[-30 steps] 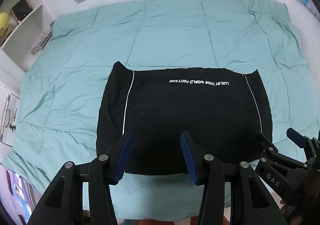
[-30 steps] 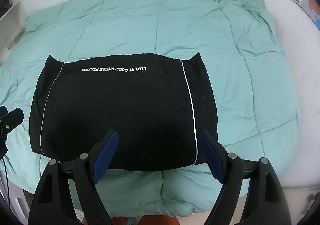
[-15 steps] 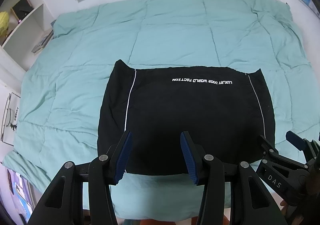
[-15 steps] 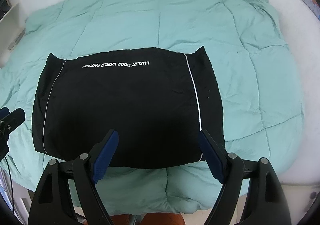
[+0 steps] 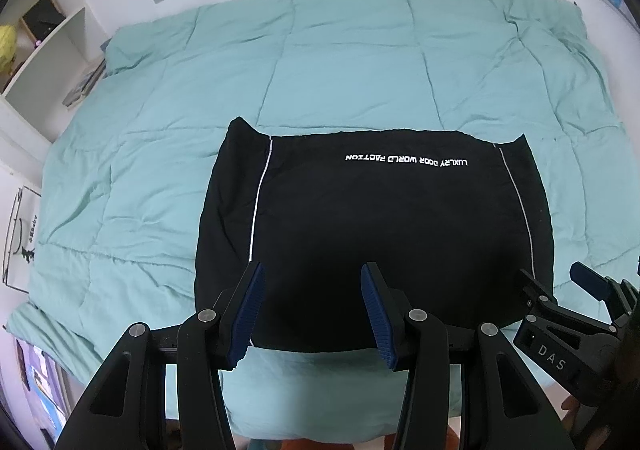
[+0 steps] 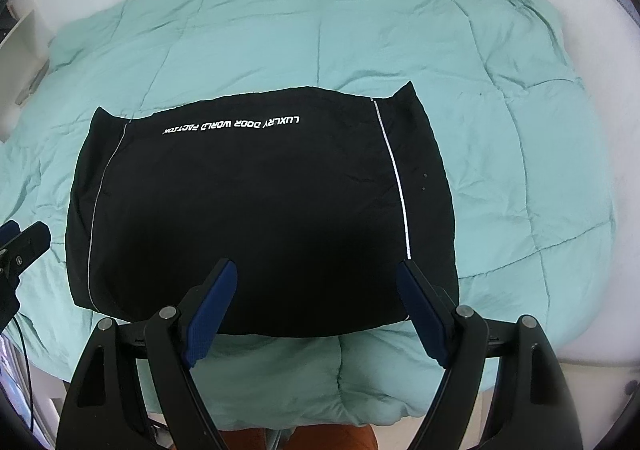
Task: Fold large clothes
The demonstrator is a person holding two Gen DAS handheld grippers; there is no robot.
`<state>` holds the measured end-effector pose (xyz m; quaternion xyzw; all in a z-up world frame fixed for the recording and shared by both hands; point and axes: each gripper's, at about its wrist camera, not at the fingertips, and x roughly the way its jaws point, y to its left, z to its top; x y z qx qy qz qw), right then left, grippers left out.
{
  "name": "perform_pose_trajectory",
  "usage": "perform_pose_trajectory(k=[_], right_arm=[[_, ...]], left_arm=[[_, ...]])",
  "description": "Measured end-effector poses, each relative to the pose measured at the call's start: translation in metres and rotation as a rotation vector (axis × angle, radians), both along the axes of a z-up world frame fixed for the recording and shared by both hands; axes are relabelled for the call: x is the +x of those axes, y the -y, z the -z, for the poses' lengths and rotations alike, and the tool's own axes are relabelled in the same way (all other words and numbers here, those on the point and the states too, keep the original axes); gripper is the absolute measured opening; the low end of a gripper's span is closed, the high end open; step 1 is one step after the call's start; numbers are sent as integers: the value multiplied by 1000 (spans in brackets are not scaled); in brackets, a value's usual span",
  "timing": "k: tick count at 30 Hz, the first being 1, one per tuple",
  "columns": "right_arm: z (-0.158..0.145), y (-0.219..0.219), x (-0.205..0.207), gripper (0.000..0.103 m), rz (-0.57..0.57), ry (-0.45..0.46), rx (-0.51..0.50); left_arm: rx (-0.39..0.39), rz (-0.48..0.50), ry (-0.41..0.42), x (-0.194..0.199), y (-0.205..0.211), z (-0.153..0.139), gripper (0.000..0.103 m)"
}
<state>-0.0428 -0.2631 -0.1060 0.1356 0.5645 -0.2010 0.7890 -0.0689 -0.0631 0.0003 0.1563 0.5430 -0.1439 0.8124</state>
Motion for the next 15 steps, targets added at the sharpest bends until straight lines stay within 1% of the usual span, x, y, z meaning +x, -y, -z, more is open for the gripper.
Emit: perform_pose_trajectory(k=[9, 12, 15], right_arm=[[2, 0, 3, 83, 6, -2, 13], [1, 1, 5, 83, 8, 0, 16], [0, 1, 6, 83, 6, 4, 13]], left_arm=[[9, 0, 5, 4, 1, 0, 51], [12, 0, 17, 6, 2, -1, 51], [33, -3, 43, 8, 4, -2, 51]])
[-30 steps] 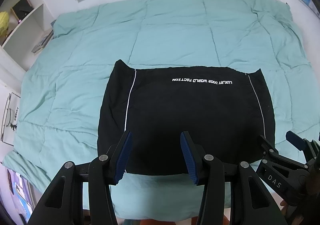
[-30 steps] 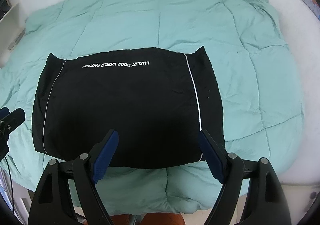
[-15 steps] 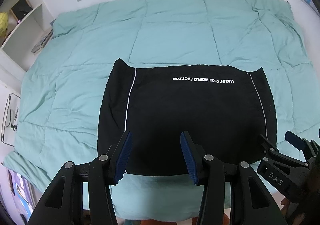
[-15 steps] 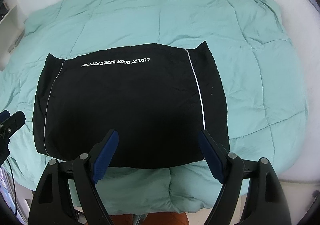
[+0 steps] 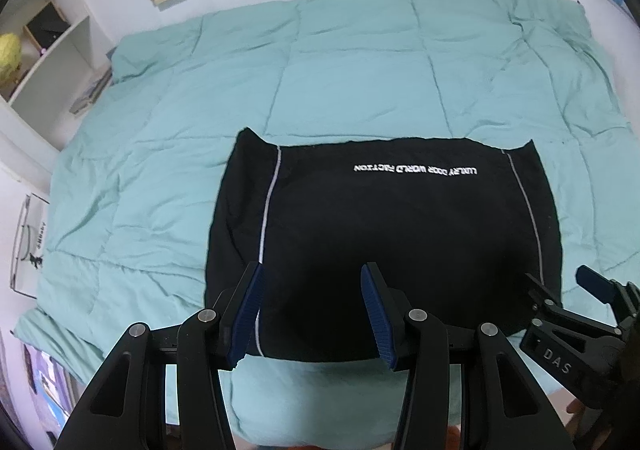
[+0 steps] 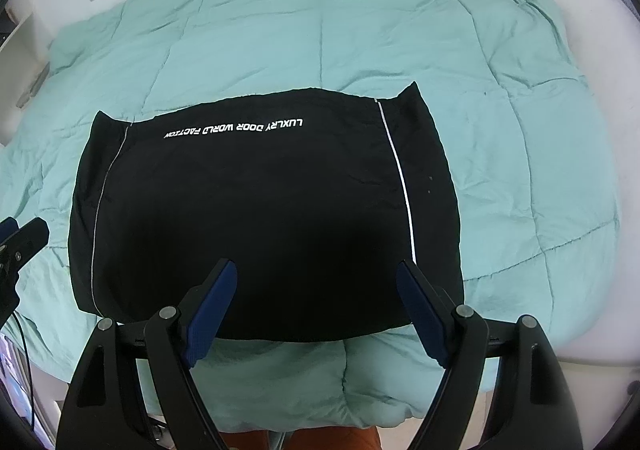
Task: Fold large clothes
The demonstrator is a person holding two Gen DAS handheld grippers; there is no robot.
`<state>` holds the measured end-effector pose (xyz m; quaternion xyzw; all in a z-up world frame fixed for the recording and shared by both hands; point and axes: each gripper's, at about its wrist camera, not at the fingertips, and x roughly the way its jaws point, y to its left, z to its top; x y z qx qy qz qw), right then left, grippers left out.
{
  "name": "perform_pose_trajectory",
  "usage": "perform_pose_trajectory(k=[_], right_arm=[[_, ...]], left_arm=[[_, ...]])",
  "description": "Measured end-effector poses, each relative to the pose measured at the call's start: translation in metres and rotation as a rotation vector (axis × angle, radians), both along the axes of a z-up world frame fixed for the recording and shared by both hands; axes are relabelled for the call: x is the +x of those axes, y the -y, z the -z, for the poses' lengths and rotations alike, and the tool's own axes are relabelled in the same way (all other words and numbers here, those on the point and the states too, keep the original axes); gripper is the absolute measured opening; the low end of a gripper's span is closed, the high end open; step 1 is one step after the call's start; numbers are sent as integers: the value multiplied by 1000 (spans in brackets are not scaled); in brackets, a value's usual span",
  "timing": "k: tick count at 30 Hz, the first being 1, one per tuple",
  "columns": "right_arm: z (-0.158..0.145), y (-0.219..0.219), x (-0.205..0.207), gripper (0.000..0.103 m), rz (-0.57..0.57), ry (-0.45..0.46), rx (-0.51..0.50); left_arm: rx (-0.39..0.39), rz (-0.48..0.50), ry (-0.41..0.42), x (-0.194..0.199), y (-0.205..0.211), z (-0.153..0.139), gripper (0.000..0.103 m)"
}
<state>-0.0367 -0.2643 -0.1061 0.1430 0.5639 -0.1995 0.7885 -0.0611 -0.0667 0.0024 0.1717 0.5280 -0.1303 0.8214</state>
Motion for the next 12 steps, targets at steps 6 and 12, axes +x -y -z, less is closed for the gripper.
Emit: perform_pose_trajectory(k=[6, 12], right_arm=[[-4, -3, 1, 83, -5, 3, -15], [-6, -3, 2, 83, -7, 3, -27]], left_arm=[[-6, -21, 41, 5, -1, -5, 51], [-24, -46, 61, 11, -9, -9, 51]])
